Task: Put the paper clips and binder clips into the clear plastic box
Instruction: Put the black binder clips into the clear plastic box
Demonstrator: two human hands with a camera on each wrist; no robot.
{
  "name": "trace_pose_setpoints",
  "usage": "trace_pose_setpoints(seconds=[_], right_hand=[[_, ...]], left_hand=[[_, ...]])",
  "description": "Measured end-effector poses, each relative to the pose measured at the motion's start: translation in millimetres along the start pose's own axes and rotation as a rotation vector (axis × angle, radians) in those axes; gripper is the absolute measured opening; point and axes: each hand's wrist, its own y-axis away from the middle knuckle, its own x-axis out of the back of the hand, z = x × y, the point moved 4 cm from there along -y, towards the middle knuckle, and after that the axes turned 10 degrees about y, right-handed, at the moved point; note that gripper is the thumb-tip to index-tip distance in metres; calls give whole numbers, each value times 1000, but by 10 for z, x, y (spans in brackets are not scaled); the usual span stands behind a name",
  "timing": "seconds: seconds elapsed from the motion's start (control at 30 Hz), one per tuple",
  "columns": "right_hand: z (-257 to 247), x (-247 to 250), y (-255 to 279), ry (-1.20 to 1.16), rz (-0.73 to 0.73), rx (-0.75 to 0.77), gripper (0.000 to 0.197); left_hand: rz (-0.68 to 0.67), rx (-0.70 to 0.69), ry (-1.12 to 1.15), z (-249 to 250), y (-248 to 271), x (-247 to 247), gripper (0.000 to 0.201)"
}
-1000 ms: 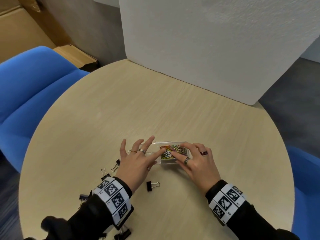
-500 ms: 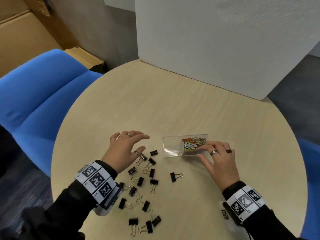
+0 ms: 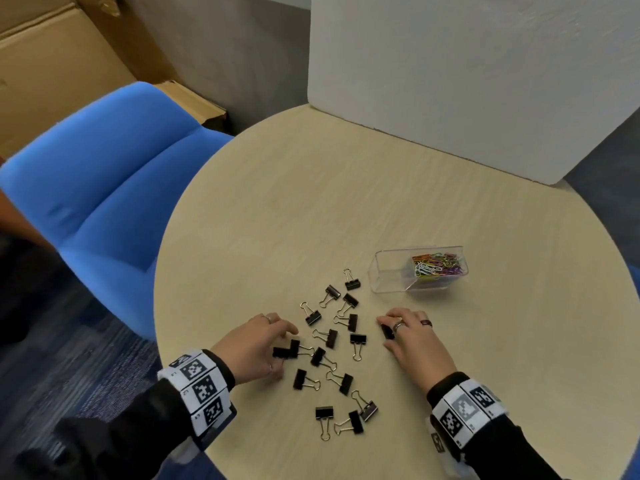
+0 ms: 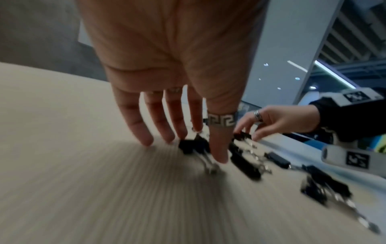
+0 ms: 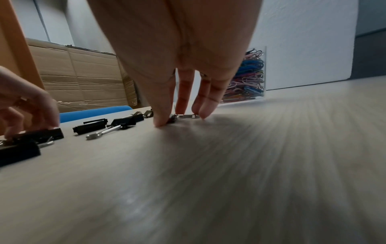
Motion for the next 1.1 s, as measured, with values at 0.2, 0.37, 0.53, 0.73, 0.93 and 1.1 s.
trace_pose_setpoints(seconds=[0.2, 0.37, 0.53, 0.73, 0.93, 1.1], right_hand=[[6, 30, 2, -14, -56, -110, 34], [53, 77, 62, -126, -111, -198, 26], [10, 135, 131, -222, -82, -178, 20], [-65, 256, 192, -314, -15, -157, 22], [-296, 551, 171, -470, 136, -16, 28], [-713, 819, 75, -509, 264, 224, 34]], left_hand=[[32, 22, 96, -79, -63, -100, 40], [50, 53, 188, -155, -55, -57, 38], [47, 62, 80, -104, -37, -127, 44], [27, 78, 61, -83, -43, -143, 45], [79, 95, 792, -37, 28, 224, 28], [-108, 147, 1708, 257, -21, 259, 25]])
